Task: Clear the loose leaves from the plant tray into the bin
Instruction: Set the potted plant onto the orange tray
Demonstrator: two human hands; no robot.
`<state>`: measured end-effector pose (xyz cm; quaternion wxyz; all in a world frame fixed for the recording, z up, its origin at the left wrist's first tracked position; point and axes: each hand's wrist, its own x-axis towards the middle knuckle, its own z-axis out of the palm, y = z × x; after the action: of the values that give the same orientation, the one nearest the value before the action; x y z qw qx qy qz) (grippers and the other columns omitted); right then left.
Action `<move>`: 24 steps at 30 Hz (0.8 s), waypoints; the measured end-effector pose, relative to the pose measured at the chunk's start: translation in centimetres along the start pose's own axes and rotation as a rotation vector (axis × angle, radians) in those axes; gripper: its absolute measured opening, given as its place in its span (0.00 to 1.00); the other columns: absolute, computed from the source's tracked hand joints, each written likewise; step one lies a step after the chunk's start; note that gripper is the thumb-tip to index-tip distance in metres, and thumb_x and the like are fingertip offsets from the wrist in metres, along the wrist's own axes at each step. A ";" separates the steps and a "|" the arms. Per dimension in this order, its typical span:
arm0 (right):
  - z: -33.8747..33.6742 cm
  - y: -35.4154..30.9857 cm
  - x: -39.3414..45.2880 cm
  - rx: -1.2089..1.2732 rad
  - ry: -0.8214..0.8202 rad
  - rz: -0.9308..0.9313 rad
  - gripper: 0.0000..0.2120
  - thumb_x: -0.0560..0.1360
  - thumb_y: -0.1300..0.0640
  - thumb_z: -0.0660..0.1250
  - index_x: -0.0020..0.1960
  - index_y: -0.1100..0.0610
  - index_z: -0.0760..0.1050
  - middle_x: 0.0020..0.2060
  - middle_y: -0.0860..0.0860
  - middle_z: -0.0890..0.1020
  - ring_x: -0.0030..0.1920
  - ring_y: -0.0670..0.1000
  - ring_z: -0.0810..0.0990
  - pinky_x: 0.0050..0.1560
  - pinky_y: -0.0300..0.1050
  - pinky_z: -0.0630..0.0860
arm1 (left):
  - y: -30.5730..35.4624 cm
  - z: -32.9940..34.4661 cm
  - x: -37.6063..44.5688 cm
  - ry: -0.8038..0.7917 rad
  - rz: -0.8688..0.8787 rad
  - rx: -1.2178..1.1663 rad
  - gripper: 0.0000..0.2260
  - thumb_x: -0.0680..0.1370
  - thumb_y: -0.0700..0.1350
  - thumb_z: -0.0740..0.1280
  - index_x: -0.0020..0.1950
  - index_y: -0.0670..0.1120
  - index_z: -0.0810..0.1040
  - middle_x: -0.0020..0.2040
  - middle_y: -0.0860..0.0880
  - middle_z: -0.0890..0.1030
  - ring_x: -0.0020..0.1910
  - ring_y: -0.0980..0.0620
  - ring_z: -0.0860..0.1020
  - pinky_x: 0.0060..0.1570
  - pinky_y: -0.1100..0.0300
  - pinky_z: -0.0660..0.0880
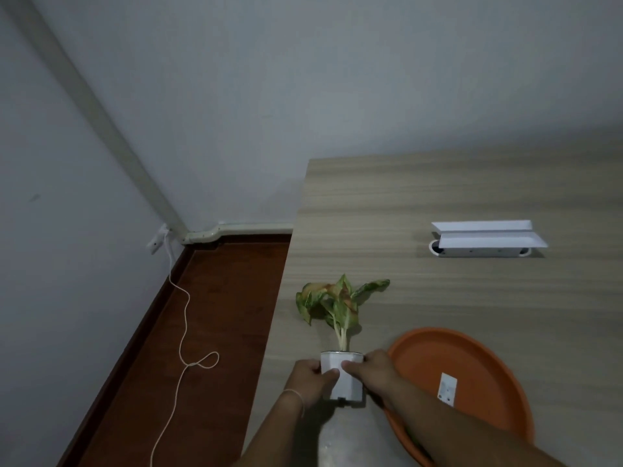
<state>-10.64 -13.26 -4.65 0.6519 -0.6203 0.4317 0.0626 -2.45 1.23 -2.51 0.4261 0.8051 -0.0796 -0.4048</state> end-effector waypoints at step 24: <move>-19.1 6.3 -2.9 -0.287 0.353 -0.421 0.38 0.62 0.53 0.80 0.69 0.55 0.70 0.57 0.50 0.70 0.58 0.53 0.77 0.56 0.46 0.77 | 7.0 18.9 1.6 0.022 0.438 0.257 0.15 0.69 0.51 0.72 0.53 0.63 0.75 0.51 0.57 0.81 0.53 0.51 0.81 0.50 0.60 0.75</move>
<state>-25.61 -27.01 -4.81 0.4713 -0.7829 0.3872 -0.1222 -13.47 -15.64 -3.98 0.3986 0.8206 -0.2984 -0.2807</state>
